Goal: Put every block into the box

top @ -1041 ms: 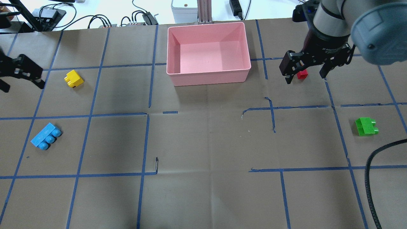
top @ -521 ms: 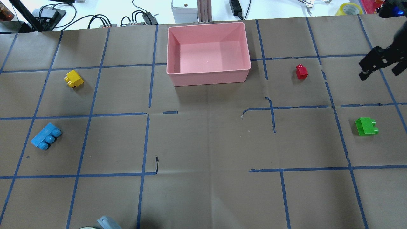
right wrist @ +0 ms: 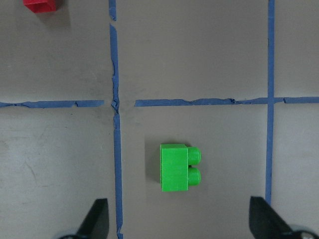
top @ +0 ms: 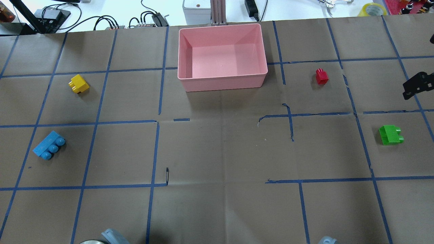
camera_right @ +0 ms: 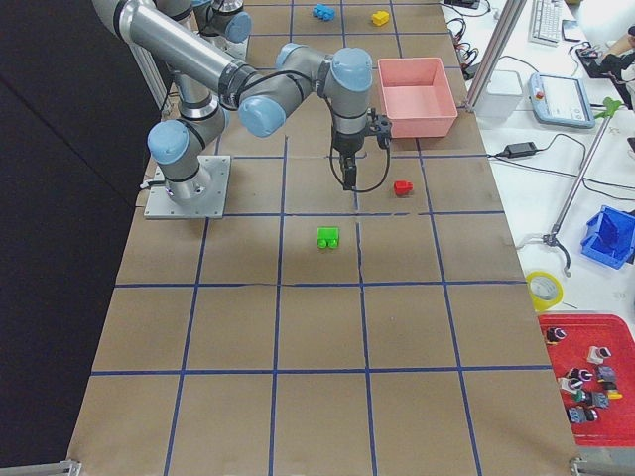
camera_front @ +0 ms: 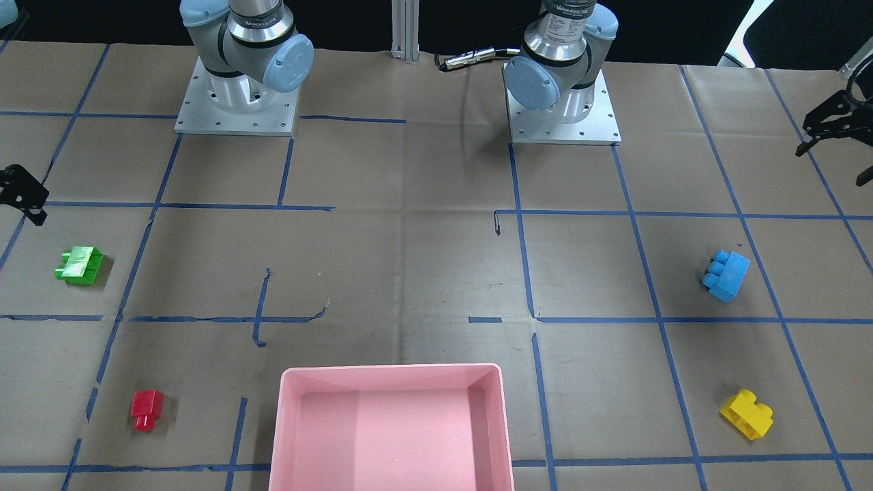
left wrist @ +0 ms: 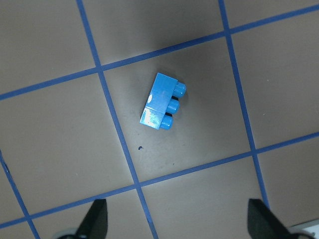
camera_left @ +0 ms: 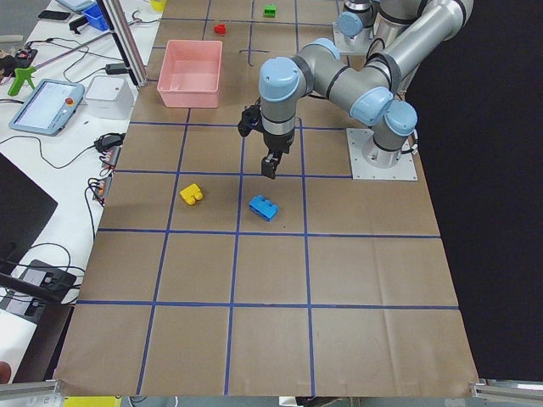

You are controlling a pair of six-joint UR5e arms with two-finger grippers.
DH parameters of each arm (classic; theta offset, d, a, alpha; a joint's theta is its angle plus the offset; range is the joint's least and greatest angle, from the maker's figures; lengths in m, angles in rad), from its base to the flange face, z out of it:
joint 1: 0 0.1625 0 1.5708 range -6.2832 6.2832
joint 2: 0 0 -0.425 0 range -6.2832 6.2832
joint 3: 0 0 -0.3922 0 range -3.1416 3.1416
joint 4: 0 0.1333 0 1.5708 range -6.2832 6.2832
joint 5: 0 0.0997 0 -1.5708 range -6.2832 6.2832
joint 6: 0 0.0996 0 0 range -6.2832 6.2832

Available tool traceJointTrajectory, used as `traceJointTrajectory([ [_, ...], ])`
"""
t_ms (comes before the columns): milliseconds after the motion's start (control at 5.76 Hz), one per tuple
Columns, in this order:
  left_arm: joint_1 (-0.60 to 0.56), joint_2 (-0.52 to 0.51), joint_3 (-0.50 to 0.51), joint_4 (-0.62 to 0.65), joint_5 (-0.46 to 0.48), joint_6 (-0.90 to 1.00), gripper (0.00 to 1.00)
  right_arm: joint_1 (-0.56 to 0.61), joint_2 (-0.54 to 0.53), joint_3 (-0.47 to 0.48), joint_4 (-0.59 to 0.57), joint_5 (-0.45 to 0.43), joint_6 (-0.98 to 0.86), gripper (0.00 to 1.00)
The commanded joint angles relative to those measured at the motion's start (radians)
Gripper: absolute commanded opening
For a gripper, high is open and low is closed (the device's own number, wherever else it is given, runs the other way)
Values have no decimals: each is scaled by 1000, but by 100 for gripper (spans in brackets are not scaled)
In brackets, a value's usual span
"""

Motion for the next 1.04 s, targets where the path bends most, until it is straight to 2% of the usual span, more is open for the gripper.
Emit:
traceJointTrajectory([
  [0,-1,-4,-171,225,-8,182,99,-6,59,64,-84,2,12,100],
  [174,-1,-18,-281,397,-8,235,99,-11,95,69,-149,2,9,100],
  [347,-1,-71,-337,520,-16,234,99,-55,118,93,-155,13,5,100],
  [521,1,-132,-334,530,-51,217,99,-87,151,128,-256,19,-29,100],
  [868,-1,-177,-342,540,-112,98,99,-88,199,163,-360,21,-29,99],
])
